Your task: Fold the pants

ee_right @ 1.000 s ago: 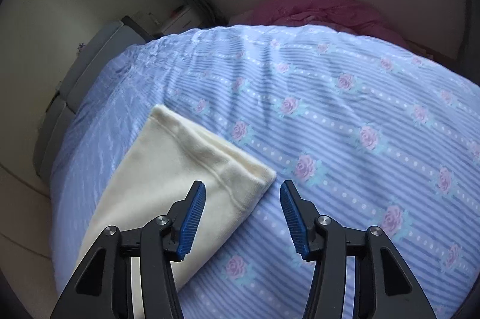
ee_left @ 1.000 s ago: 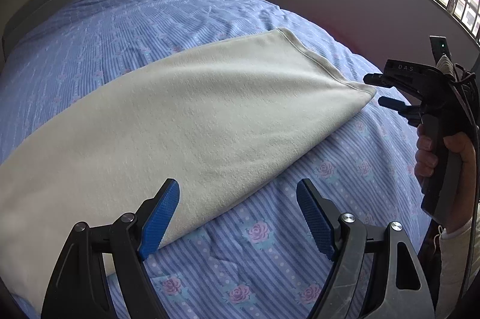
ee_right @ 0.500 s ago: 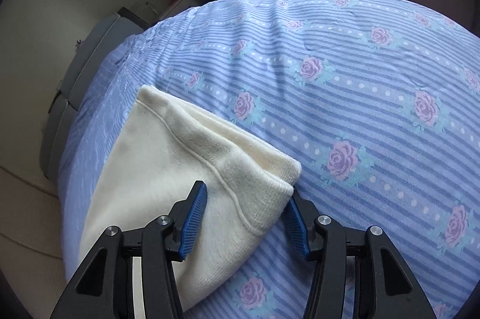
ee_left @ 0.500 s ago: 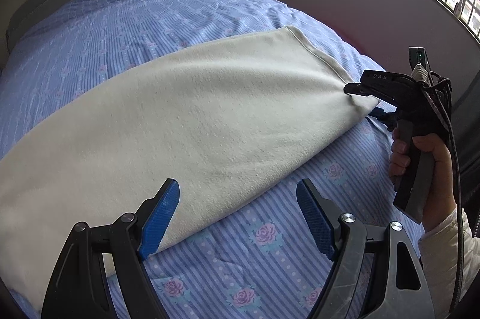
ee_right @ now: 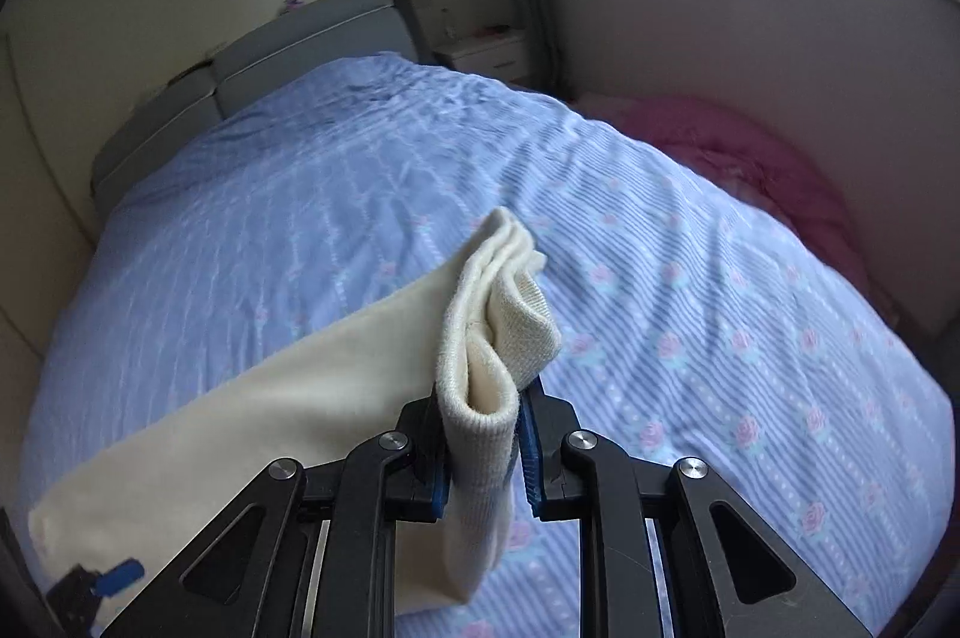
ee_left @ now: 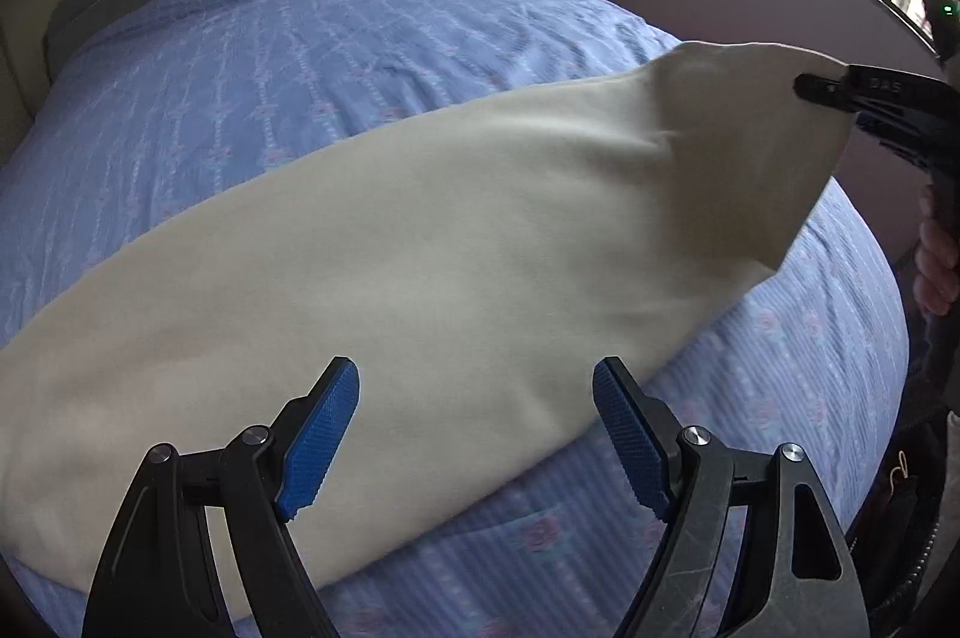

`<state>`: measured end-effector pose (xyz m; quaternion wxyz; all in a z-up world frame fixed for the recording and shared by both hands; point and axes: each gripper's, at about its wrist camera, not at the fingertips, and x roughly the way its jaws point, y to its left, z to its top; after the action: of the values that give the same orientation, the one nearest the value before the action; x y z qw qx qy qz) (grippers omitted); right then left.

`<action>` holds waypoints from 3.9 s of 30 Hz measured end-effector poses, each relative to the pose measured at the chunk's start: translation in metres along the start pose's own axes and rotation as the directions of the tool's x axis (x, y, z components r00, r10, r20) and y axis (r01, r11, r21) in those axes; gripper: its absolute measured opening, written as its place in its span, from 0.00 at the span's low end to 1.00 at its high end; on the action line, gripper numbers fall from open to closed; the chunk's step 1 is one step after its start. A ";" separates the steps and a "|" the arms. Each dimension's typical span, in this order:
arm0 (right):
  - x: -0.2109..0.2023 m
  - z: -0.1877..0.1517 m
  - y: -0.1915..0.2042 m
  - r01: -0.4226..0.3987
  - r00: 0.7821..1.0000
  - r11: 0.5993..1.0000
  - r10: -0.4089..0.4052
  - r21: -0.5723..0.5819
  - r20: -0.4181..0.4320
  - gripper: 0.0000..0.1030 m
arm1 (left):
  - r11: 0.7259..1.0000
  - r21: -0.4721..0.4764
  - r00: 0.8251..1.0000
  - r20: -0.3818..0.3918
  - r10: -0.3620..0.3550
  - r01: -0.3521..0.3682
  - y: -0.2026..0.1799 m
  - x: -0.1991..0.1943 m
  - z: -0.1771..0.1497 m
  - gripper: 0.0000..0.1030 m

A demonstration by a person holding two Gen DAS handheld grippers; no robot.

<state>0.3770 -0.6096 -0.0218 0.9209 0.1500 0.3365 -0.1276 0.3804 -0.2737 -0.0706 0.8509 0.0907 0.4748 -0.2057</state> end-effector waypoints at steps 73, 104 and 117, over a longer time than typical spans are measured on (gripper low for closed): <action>-0.066 -0.145 0.240 -0.031 0.976 0.985 -0.008 -0.172 -0.219 0.62 | 0.996 0.048 0.996 0.053 0.069 -0.072 0.193 -0.076 -0.062 0.81; -0.077 -0.141 0.226 -0.096 0.981 0.992 0.080 -0.085 -0.174 0.62 | 0.999 -0.020 0.983 0.176 0.051 -0.048 0.171 -0.031 0.017 0.09; -0.074 -0.172 0.286 -0.224 0.964 0.946 0.180 -0.234 -0.198 0.62 | 0.963 -0.246 0.989 0.065 0.131 -0.111 0.286 -0.037 -0.020 0.44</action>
<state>0.3188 -0.2734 -0.0438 0.9078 0.0749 0.4119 0.0256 0.4727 0.0005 -0.0620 0.8850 0.0068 0.4552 -0.0975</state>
